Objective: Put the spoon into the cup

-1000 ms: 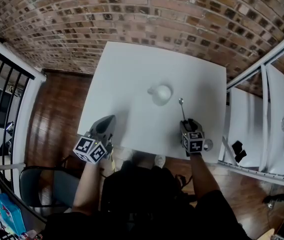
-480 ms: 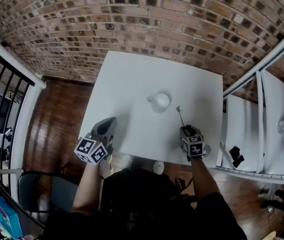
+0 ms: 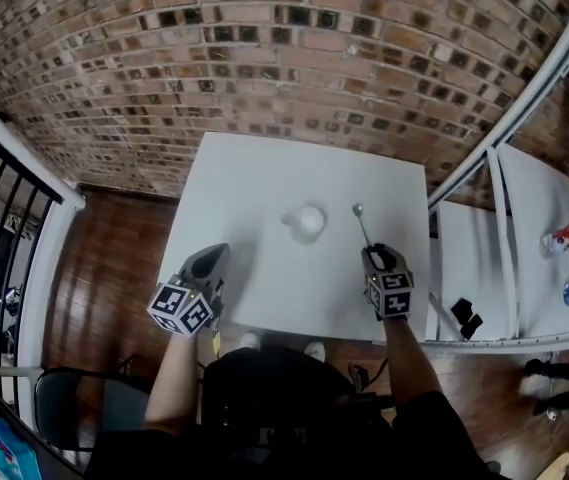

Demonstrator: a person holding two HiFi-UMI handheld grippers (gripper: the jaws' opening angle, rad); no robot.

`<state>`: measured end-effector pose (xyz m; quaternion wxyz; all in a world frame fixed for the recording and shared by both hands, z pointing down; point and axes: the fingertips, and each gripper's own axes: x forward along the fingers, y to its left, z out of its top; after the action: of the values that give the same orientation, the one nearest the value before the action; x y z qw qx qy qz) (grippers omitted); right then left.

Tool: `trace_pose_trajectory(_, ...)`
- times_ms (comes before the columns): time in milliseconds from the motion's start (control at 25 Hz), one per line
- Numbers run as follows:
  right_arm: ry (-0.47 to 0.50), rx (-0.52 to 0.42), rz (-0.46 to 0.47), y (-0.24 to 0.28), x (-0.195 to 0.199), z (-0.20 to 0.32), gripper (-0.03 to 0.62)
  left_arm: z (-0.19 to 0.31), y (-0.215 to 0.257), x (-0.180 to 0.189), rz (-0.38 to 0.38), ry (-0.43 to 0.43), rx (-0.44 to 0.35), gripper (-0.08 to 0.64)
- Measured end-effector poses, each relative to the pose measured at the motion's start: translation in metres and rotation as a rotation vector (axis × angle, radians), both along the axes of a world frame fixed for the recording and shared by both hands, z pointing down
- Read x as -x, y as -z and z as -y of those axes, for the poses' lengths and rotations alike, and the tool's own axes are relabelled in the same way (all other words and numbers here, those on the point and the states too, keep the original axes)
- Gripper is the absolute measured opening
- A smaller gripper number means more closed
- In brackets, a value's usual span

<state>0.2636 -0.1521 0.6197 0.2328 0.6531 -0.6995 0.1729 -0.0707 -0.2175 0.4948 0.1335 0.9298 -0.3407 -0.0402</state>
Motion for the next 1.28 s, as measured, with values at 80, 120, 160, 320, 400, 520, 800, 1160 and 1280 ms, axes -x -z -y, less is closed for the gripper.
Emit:
trace_pose_trajectory(80,-0.005,-0.049,-0.009,0.021,-0.003,0.004,0.127,0.004,0.008,-0.004,-0.002,-0.011,-0.022,0.003)
trace_pose_trajectory(120,-0.007,-0.074,-0.013,0.031,-0.004,0.006,0.127,0.007,0.013,-0.006,-0.004,-0.014,-0.034,0.003)
trace_pose_trajectory(160,-0.009,-0.098,-0.016,0.042,-0.006,0.008,0.127,0.010,0.018,-0.007,-0.007,-0.018,-0.046,0.003)
trace_pose_trajectory(320,-0.004,-0.194,-0.028,0.085,-0.007,0.013,0.127,0.017,0.035,-0.010,-0.025,-0.019,-0.081,0.003)
trace_pose_trajectory(400,-0.004,-0.240,-0.027,0.104,-0.006,0.012,0.127,0.019,0.040,-0.009,-0.043,-0.003,-0.087,0.003)
trace_pose_trajectory(520,0.001,-0.296,-0.026,0.124,-0.004,0.014,0.127,0.022,0.047,-0.012,-0.047,-0.004,-0.106,0.003)
trace_pose_trajectory(800,0.048,-0.311,-0.022,0.131,0.012,0.018,0.127,0.019,0.053,-0.008,-0.049,0.001,-0.122,0.003)
trace_pose_trajectory(1160,0.170,-0.290,-0.025,0.121,0.058,0.027,0.127,0.013,0.053,0.012,-0.062,0.050,-0.116,0.003)
trace_pose_trajectory(1280,0.197,-0.288,-0.025,0.120,0.068,0.029,0.127,0.011,0.052,0.018,-0.063,0.067,-0.114,0.003)
